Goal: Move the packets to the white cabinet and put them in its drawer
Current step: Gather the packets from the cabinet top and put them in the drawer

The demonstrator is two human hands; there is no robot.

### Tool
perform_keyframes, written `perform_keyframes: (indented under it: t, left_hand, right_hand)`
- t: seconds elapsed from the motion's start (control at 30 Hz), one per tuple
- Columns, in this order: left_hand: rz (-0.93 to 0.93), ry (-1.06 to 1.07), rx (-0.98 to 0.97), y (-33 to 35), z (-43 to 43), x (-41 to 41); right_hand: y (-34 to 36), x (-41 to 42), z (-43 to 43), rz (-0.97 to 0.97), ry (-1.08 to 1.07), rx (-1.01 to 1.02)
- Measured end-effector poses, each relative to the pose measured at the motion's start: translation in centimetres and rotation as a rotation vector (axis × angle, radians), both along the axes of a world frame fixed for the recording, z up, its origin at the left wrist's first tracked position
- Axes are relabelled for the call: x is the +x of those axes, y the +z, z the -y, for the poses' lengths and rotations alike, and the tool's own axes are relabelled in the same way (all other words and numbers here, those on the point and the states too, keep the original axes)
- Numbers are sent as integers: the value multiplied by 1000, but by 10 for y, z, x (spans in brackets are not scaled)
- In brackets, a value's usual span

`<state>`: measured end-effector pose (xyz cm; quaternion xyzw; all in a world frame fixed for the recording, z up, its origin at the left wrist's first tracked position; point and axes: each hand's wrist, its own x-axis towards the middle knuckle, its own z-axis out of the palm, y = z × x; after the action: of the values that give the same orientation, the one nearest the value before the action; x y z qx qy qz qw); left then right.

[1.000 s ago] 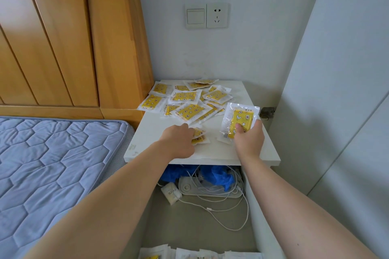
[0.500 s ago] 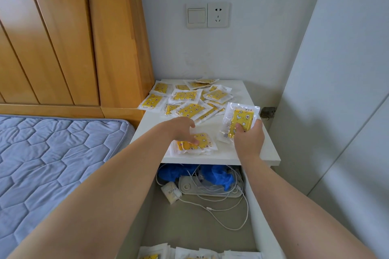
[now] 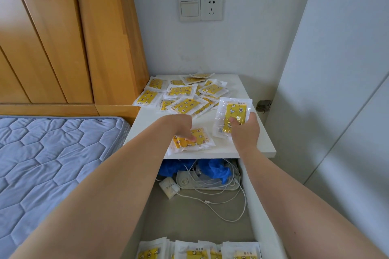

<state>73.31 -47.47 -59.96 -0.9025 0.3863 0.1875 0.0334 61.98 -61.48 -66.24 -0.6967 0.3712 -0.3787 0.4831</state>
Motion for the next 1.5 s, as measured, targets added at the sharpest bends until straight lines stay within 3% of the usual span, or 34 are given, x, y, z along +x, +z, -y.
perform_keyframes:
  t: [0.4,0.63,0.8,1.03,1.17,1.3,1.5]
  left_hand:
    - [-23,159,-36,-2,-9,-22]
    - [-39,101,-220,-20,-27,-52]
    - [-210,291,-521,-64,-60,-81]
    - [-750,673,-798,-135,-104,-109]
    - [-968,945,-845,-165,-117,-113]
    - [-1033,1000,-811,-170,-118,-106]
    - [-993,990,-682,-174,-115,-99]
  right_hand:
    - [6,-24,6,-53,185,51]
    - [2,-65,-25,-16,182,105]
    - [-16,-94,-47,82,159,325]
    - [-59,-121,-69,39,163,670]
    - [-76,-132,-73,-116,188,738]
    - [-85,-134,-74,-391,192,792]
    - [-100,-147,-84,-878,219,563]
